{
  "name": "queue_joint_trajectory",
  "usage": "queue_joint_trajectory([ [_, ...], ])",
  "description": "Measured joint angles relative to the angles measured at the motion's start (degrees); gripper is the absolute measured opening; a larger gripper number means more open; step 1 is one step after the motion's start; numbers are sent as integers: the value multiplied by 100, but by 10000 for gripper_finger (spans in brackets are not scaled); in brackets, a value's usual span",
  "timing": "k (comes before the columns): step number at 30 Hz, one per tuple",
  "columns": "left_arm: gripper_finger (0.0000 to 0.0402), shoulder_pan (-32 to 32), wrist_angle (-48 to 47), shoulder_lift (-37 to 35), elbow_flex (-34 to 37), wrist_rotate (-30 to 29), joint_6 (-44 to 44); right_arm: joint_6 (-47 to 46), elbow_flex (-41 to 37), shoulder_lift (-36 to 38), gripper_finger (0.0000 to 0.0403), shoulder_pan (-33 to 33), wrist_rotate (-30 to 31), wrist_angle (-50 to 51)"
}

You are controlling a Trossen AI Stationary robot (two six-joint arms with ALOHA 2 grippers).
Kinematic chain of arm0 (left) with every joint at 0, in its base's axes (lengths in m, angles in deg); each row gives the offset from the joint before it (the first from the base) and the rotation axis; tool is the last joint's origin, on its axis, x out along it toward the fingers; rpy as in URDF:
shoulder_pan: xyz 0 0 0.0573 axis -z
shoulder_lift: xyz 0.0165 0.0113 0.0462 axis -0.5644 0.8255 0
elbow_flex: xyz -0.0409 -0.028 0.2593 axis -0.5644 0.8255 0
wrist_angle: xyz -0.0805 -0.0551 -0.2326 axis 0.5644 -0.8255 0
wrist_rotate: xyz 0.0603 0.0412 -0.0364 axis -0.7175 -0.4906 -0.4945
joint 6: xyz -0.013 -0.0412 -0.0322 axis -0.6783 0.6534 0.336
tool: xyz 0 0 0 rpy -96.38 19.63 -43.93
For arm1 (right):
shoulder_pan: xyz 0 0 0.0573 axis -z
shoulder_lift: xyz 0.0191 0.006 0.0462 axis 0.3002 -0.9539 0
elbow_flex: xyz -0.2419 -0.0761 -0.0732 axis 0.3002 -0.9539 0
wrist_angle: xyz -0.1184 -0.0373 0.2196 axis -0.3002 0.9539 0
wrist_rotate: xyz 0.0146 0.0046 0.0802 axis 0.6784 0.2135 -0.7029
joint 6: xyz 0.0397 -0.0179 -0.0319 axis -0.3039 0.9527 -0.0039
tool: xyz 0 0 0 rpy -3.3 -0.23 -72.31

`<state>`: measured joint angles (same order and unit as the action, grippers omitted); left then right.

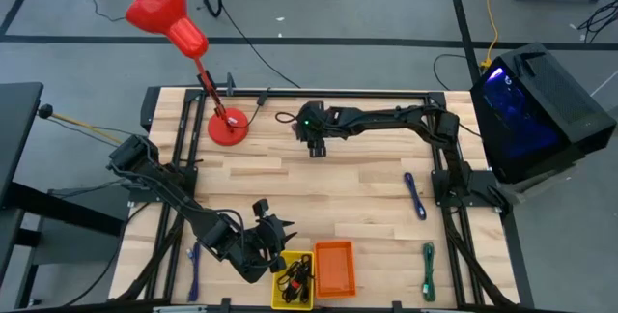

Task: Pick & Place USB Port
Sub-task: Put the black and pink charger cable into the orange bin

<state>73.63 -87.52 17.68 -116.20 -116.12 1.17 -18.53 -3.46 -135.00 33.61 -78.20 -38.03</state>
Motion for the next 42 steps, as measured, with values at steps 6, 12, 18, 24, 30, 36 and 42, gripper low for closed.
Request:
queue_joint_trajectory([
  [6,122,0,3,0,0,0,0,-119,0,-24,259,-2,-274,-231],
  [12,122,1,6,0,0,0,2,-184,3,-130,259,-2,-581,-392],
  [18,122,-28,5,0,-2,0,2,-22,-2,-265,259,-50,-181,-465],
  [24,122,-61,4,-2,-2,0,0,73,-2,-261,258,-243,-153,-613],
  [30,122,-59,8,-2,-2,0,-76,357,7,-435,258,-534,131,-746],
  [36,122,-59,11,-2,-2,0,-90,467,10,-829,258,-545,1015,-875],
  [42,122,-59,13,-2,-2,1,-92,486,7,-990,242,-588,1498,-1352],
])
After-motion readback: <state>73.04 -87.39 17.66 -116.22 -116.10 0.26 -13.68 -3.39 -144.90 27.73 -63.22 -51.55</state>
